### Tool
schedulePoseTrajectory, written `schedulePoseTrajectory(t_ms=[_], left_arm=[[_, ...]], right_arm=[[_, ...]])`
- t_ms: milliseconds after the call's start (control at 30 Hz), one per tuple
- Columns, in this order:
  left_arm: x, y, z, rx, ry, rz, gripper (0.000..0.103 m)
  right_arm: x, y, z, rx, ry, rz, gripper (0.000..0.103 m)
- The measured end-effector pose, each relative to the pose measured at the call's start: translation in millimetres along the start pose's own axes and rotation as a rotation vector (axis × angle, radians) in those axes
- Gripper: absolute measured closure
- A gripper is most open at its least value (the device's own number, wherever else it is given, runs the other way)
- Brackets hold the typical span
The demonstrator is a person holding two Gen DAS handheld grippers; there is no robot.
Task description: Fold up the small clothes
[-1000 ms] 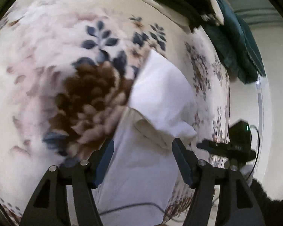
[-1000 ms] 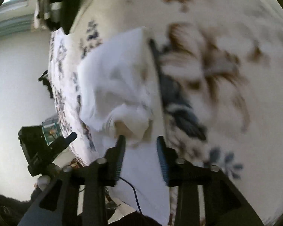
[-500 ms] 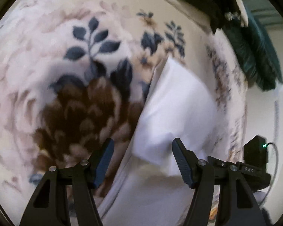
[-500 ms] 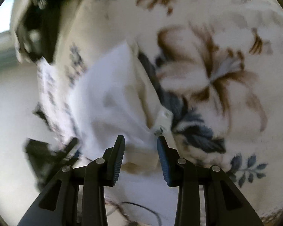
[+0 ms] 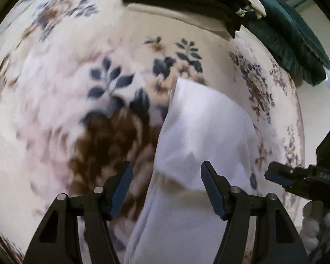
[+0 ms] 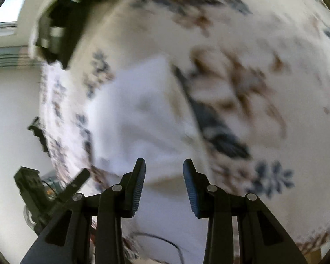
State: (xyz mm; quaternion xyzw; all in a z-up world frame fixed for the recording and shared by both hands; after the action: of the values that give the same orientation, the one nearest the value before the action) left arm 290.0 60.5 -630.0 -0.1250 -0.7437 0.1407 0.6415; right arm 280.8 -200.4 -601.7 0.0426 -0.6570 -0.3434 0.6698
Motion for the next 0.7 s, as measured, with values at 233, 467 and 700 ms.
schedulePoseTrajectory(t_ms=[233, 467, 700], left_arm=[[-39, 7, 17, 0.020, 0.071, -0.064, 0.041], [-22, 15, 62, 0.062, 0.113, -0.022, 0.041], [50, 23, 117, 0.094, 0.086, 0.070, 0.041]], right_arm=[[-60, 12, 0, 0.063, 0.075, 0.131, 0.065], [-58, -39, 44, -0.003, 0.138, 0.137, 0.065], [-5, -71, 82, -0.043, 0.137, 0.069, 0.059]])
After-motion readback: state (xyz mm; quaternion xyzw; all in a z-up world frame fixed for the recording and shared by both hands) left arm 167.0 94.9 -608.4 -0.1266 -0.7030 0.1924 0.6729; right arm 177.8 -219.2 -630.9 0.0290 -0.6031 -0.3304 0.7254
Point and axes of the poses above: each gripper's, at about its wrist camera, not at the fingertips, and x roughly against the way its jaws point, y to its left, z to its underside, the point moved 10 cm from there along -x, roughly the way its jaws point, and after that the axes turned 4 degrees about y, right-handed, at the moved point
